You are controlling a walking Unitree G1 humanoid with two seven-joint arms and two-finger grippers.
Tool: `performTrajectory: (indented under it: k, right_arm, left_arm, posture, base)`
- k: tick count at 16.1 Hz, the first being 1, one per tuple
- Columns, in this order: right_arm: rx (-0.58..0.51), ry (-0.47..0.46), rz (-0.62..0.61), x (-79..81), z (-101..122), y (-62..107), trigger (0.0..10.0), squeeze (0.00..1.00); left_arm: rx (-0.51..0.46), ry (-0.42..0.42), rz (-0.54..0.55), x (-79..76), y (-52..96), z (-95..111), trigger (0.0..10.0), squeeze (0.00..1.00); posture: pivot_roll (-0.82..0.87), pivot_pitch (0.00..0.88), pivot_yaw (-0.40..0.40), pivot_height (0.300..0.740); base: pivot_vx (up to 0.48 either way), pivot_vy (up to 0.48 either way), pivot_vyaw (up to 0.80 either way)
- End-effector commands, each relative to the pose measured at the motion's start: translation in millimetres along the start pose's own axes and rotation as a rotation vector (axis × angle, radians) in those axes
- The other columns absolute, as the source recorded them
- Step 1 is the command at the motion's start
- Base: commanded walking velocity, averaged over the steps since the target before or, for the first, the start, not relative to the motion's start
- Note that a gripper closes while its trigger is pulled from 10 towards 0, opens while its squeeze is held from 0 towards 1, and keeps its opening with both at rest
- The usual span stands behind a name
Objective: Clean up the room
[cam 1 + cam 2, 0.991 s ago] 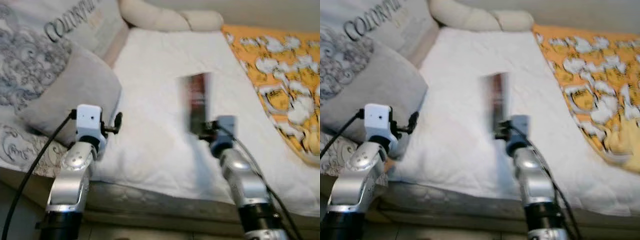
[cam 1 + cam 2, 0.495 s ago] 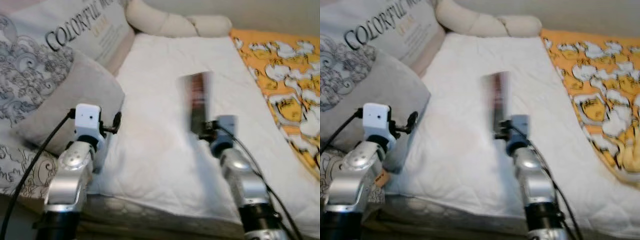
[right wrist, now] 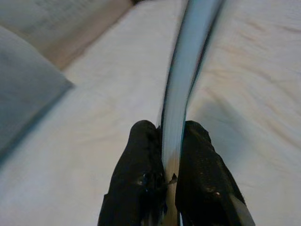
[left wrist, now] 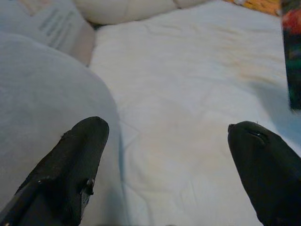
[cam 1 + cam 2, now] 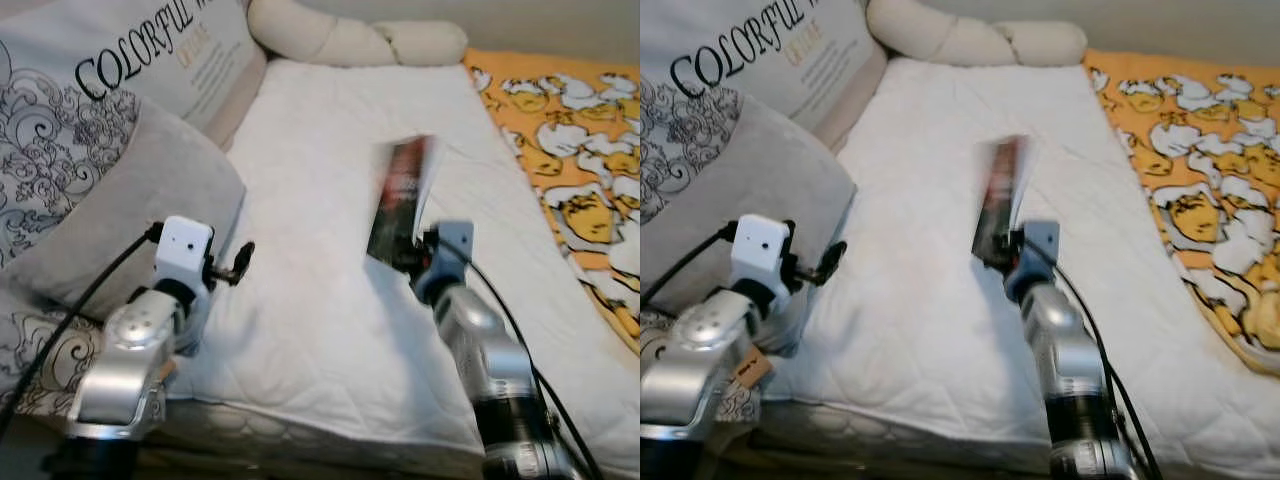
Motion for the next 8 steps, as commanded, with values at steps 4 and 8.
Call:
performTrajectory:
  k: [4, 8]
  right_arm:
    - [0.185, -0.141, 0.174, 32.4, -3, -25.6, 10.0, 0.00]
    - [0.358, -0.300, 0.311, 43.2, -4, -38.2, 10.0, 0.00]
  left_arm:
    - [0.023, -0.067, -0.208, -13.5, -1.4, 4, 10.0, 0.22]
    - [0.100, -0.112, -0.447, -33.0, 13.3, -8, 10.0, 0.22]
  posture:
    - [0.05, 0.000, 0.005, 0.740]
    - [0.06, 0.000, -0.002, 0.740]
  base:
    - [0.000, 0.000, 0.00]
    - [0.000, 0.000, 0.00]
Point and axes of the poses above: a point about 5 cm out from each wrist's last joint towards the gripper, its own y axis pointing back from the gripper into the wrist, its own z axis along the axis of the wrist's last joint, x = y × z, the point moved 4 cm from there along -y, pointing out of the wrist towards the gripper, and after that the axes turned 10 degrees about -y, right-handed, at the moved point
